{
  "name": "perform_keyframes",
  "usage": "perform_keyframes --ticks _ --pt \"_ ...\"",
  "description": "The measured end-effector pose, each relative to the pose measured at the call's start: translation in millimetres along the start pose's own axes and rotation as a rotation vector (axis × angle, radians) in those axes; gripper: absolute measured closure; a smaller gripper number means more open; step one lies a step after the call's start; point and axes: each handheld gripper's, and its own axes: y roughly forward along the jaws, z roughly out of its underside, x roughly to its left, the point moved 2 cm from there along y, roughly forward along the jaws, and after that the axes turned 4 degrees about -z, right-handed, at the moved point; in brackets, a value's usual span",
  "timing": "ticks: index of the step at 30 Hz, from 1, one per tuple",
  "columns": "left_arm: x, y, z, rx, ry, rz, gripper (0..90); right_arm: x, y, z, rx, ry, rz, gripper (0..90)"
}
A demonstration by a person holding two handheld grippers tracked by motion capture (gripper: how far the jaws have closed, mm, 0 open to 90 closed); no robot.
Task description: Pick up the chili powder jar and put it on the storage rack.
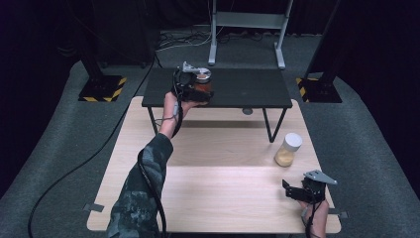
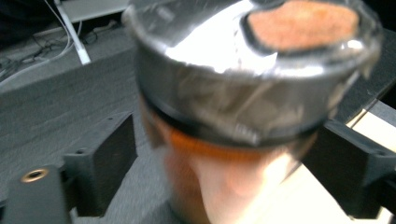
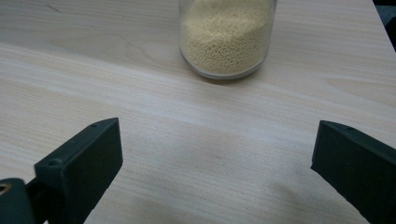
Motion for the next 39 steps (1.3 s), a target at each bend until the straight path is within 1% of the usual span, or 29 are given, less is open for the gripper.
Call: perform_keyframes --ticks 1,2,4,8,13,16,22,24,25,28,31,33,34,35,37,39 --pt "2.1 -2.3 0.2 0.009 -0.004 0.014 7.1 0.0 0.0 0.1 0.000 0.000 0.000 0.4" --pt "2.3 -4.9 0.4 0.019 0.004 0.016 5.1 0.1 -0.1 0.1 0.000 0.001 0.001 0.5" --pt "-0.4 -11.3 2.1 0.041 0.027 0.008 3.1 0.3 -0.2 0.3 -0.001 0.000 0.001 0.4" --pt "-2.2 -25.2 9.6 0.074 0.067 0.012 0.5 0.9 0.2 -0.2 0.002 -0.004 0.004 0.4" --pt "-4.0 -41.7 27.0 0.083 0.090 0.019 0.0 1.5 0.2 -0.1 0.001 -0.002 0.007 0.4" --pt "-5.8 -48.5 39.3 0.092 0.103 0.023 0.0 1.6 0.3 -0.4 0.003 -0.003 0.008 0.4" --pt "-13.4 -54.8 66.6 0.121 0.137 0.012 0.0 1.9 0.5 -0.6 0.004 -0.003 0.010 0.4" --pt "-15.5 -55.7 76.1 0.130 0.150 0.011 0.0 2.2 0.6 -0.7 0.005 -0.003 0.011 0.4" --pt "-17.8 -56.2 81.5 0.133 0.149 0.003 0.0 2.1 0.7 -0.8 0.006 -0.003 0.011 0.4" --pt "-20.4 -57.6 98.2 0.142 0.155 0.015 0.1 2.7 0.5 -0.6 0.005 -0.004 0.014 0.4" --pt "-25.4 -58.2 115.4 0.163 0.173 0.018 0.0 2.5 0.8 -1.0 0.006 -0.001 0.016 0.4" --pt "-27.1 -59.9 130.6 0.161 0.162 0.022 0.0 3.5 0.6 -0.8 0.005 -0.002 0.020 0.4" --pt "-26.9 -60.5 138.5 0.160 0.156 0.032 0.0 3.6 0.7 -0.9 0.007 -0.001 0.020 0.4" --pt "-27.4 -60.9 149.1 0.159 0.154 0.038 0.0 3.7 0.8 -1.2 0.008 -0.002 0.020 0.4" --pt "-30.8 -60.5 166.0 0.159 0.155 0.029 0.0 4.1 1.3 -1.8 0.013 -0.007 0.020 0.4" --pt "-31.1 -58.2 180.7 0.172 0.140 0.037 0.0 4.3 1.3 -1.9 0.014 -0.010 0.020 0.4"
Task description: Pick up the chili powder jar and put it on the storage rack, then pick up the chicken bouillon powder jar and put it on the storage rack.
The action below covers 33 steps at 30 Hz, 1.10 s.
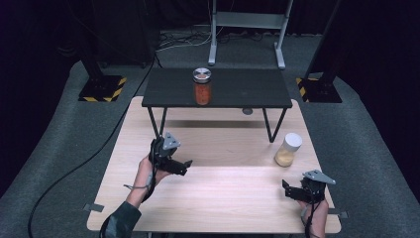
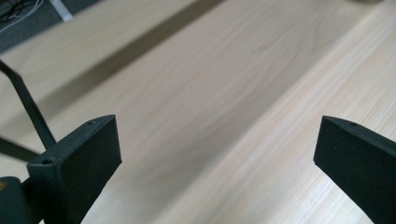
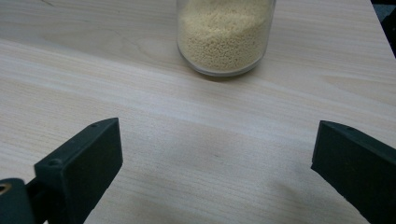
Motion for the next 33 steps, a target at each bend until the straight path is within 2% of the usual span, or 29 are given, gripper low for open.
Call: perform_keyframes --ticks 4,12,15,21,27,29,33 --pt "0.4 9.7 18.9 0.053 -0.040 0.021 0.0 0.7 -0.5 0.8 -0.005 0.005 0.005 0.4" --pt "0.7 12.2 44.5 0.071 -0.112 0.017 0.0 0.8 -0.5 0.9 -0.006 0.005 0.006 0.4" --pt "-4.6 14.9 52.0 0.085 -0.114 -0.007 0.0 0.9 -0.4 0.8 -0.005 0.004 0.006 0.4" --pt "-10.5 23.2 67.4 0.104 -0.138 -0.012 0.0 0.8 -0.1 0.3 -0.002 0.001 0.005 0.4" --pt "-13.9 27.0 77.4 0.098 -0.158 -0.017 0.0 0.5 0.2 -0.3 0.002 -0.001 0.002 0.4" --pt "-17.1 27.9 79.4 0.093 -0.154 -0.031 0.0 0.4 0.4 -0.8 0.005 -0.001 0.002 0.4" --pt "-19.4 28.3 79.3 0.093 -0.140 -0.033 0.0 0.3 0.5 -1.0 0.006 0.000 0.002 0.4"
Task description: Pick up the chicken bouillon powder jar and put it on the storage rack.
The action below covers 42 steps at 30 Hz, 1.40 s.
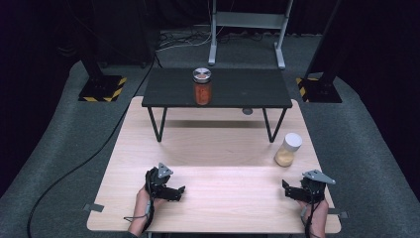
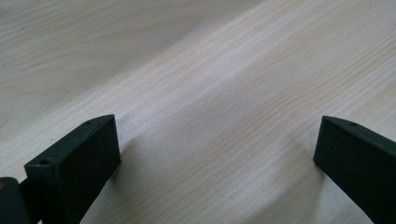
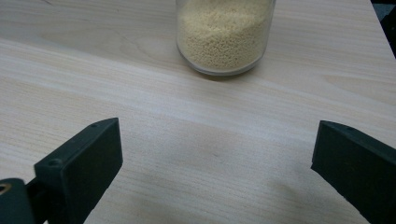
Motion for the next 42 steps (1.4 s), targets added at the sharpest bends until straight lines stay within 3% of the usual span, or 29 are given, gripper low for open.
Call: perform_keyframes --ticks 15,18,22,25,31,38,42 --pt "-3.4 0.1 5.2 -0.024 -0.008 -0.011 0.1 5.2 0.9 -1.4 0.013 -0.029 0.015 0.0" --pt "-7.2 -0.9 6.3 -0.032 0.005 -0.030 0.1 6.9 0.4 -0.5 0.007 -0.035 0.023 0.0" --pt "-11.1 -1.7 7.6 -0.040 0.015 -0.045 0.1 9.0 -2.2 3.1 -0.036 -0.012 0.057 0.0" --pt "-9.9 -1.5 7.2 -0.038 0.014 -0.040 0.2 6.3 -3.2 0.1 -0.095 0.019 0.051 0.0" --pt "-6.9 -0.9 6.3 -0.032 0.006 -0.027 0.2 6.7 10.8 -27.8 -0.204 -0.014 0.043 0.0" --pt "-7.0 -1.0 6.5 -0.033 0.009 -0.026 0.4 1.5 37.1 -51.7 -0.270 -0.039 0.040 0.0" --pt "-6.7 -1.0 6.6 -0.034 0.011 -0.023 0.6 -1.0 42.8 -48.3 -0.308 -0.021 0.038 11.5"
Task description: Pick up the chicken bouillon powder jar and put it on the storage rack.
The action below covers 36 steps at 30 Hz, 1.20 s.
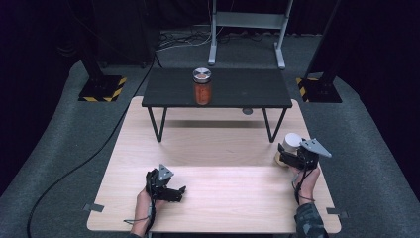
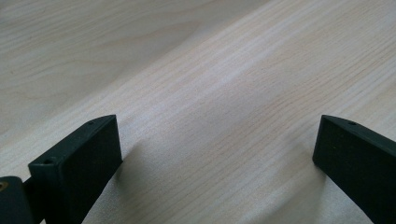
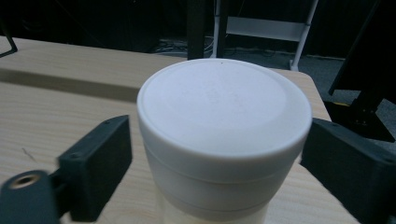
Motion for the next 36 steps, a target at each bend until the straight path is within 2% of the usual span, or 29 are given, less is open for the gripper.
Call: perform_keyframes --ticks 3,5,8,11,25,36 --pt "0.0 -0.1 0.1 0.000 0.001 0.000 0.8 -1.7 -0.8 3.6 -0.025 0.014 -0.009 18.6" --pt "0.0 -0.1 0.0 0.000 0.001 0.001 0.8 -1.3 -0.9 2.8 -0.022 0.002 -0.005 24.0" --pt "-0.1 -0.2 0.0 0.000 0.002 0.000 0.9 -7.3 -2.4 3.1 -0.021 0.015 -0.029 32.1" --pt "0.5 0.0 -0.1 0.001 0.000 0.003 1.1 -8.0 -3.6 2.3 -0.019 0.006 -0.036 32.4" --pt "2.1 0.3 -0.5 0.004 -0.009 0.007 1.5 -16.4 -10.3 -2.0 -0.026 0.025 -0.060 32.6" --pt "0.1 -0.3 0.4 -0.002 -0.005 -0.001 1.9 -12.6 -22.2 -23.1 -0.045 0.006 -0.089 32.6"
